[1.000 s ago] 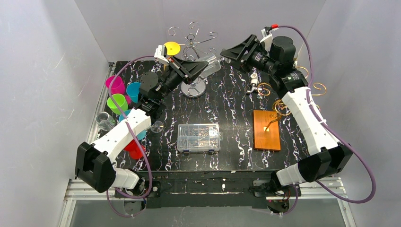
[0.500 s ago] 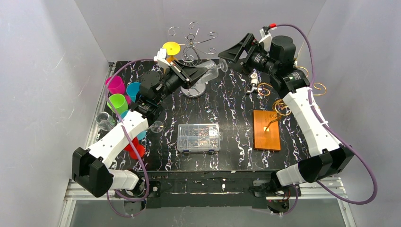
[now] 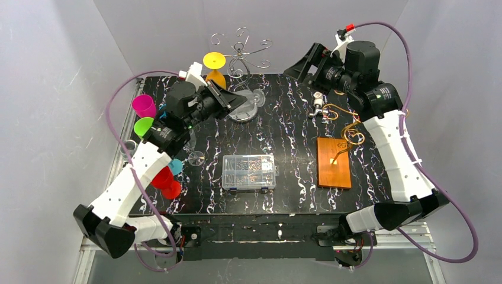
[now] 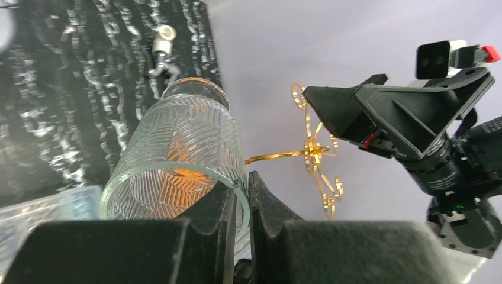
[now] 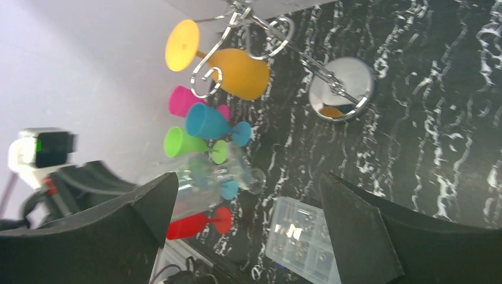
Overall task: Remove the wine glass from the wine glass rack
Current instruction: Place the wine glass at the center of the board.
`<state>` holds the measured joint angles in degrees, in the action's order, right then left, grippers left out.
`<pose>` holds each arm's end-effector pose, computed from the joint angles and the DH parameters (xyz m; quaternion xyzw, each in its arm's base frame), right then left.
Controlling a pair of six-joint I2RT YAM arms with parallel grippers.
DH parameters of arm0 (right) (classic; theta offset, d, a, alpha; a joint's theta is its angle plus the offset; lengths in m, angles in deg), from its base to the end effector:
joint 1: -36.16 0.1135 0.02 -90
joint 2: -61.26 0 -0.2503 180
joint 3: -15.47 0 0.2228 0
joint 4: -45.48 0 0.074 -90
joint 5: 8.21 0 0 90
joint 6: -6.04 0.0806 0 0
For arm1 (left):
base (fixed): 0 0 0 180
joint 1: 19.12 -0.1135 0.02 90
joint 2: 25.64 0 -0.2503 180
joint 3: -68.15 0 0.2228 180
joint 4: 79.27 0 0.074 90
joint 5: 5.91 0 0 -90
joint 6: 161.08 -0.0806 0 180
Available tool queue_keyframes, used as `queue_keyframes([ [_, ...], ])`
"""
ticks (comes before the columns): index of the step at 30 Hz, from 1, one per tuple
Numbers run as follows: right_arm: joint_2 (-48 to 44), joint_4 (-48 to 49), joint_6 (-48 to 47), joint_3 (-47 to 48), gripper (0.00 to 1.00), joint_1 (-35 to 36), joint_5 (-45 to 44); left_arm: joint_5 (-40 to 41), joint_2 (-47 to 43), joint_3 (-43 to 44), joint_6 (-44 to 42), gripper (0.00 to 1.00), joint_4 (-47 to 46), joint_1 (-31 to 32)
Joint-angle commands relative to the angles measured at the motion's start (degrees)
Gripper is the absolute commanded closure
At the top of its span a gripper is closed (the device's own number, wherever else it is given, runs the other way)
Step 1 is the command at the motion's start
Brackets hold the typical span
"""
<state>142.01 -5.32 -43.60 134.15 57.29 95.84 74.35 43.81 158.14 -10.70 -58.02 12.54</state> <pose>0.2764 0.1278 0.4636 0.0544 0.7779 0.3985 0.4829 0.2433 -0.1660 0.4241 -0.1180 0.7016 -0.5458 0.4427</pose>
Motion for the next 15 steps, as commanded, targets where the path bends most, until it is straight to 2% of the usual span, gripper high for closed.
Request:
queue_keyframes([
  [1, -2.26, -3.34, -4.85, 1.45, 0.02, 1.63, -5.80, 5.71, -4.06, 7.14, -9.66, 1.00, 19.74, 0.42],
  [4, -2.19, -3.71, -5.89, 1.48, 0.02, 3.73, -8.49, 8.76, -2.34, 11.46, -14.11, 1.00, 31.14, 0.51],
  [7, -1.79, -3.94, -6.69, 1.90, 0.02, 5.67, -11.36, 12.20, 1.52, 16.38, -18.18, 1.00, 38.69, 0.59],
  [11, -1.40, -4.63, -7.56, 3.14, 0.02, 8.01, -15.13, 15.00, 8.15, 22.36, -22.50, 1.00, 46.15, 1.20],
  [15, -1.20, -5.88, -8.59, 4.88, 0.02, 9.34, -18.20, 20.92, 13.71, 25.94, -24.77, 1.00, 50.50, 4.36],
])
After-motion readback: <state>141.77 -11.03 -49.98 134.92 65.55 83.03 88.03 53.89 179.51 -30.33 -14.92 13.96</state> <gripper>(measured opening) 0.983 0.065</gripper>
